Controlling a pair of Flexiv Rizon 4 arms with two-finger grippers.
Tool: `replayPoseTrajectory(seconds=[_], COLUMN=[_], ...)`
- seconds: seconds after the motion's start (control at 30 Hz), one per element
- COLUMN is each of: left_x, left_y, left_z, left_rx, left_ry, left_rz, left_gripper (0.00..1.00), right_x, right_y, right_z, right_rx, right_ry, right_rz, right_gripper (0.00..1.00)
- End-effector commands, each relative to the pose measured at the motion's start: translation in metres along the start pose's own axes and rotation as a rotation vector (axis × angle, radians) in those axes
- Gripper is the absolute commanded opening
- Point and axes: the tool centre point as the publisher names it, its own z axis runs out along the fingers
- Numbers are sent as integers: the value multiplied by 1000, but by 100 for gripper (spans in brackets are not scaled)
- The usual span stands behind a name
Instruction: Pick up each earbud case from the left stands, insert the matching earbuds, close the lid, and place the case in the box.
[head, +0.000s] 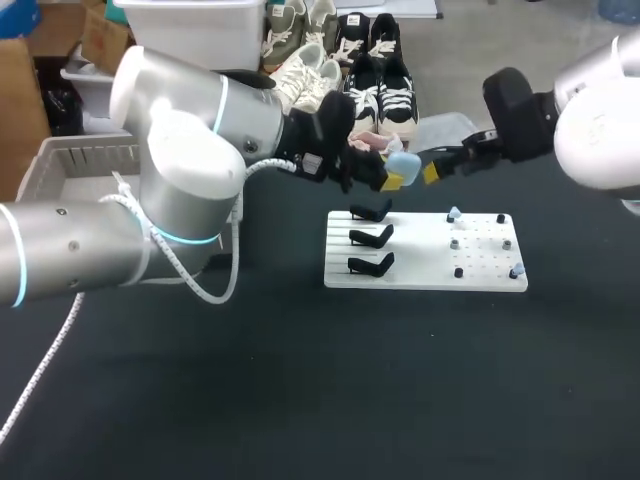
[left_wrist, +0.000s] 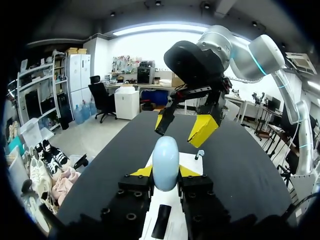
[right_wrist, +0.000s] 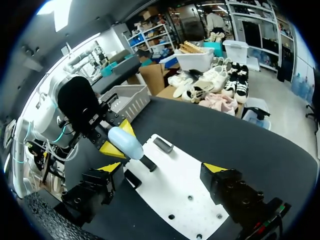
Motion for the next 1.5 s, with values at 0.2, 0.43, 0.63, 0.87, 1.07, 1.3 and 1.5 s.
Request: replayPoseTrajectory(seconds=[0.2, 0.43, 0.63, 0.87, 1.07, 1.3, 1.5], left_x=[0, -2, 2, 11, 7, 3, 5], left_y=[-5, -9, -10, -12, -22, -32, -41], left_z=[4, 5, 6, -1, -12, -18, -23], left_rx=[1, 15, 21, 55, 49, 89, 110], left_ry=[-1, -7, 0, -87, -227, -276, -302], left_rz=[6, 13, 11, 15, 107, 150, 153], left_gripper=[0, 0, 0, 0, 0, 0, 0], right_x=[-6, -9, -15, -18, -3, 25, 52], right_y=[-3, -4, -2, 6, 6, -3, -7], right_z=[5, 3, -2, -21, -37, -47, -54], right_rx=[-44, -45, -39, 24, 130, 175, 204], right_ry=[10, 9, 1, -20, 7, 32, 47], right_rz=[-7, -11, -25, -51, -30, 46, 117], right_gripper=[100, 100, 100, 100, 100, 100, 100])
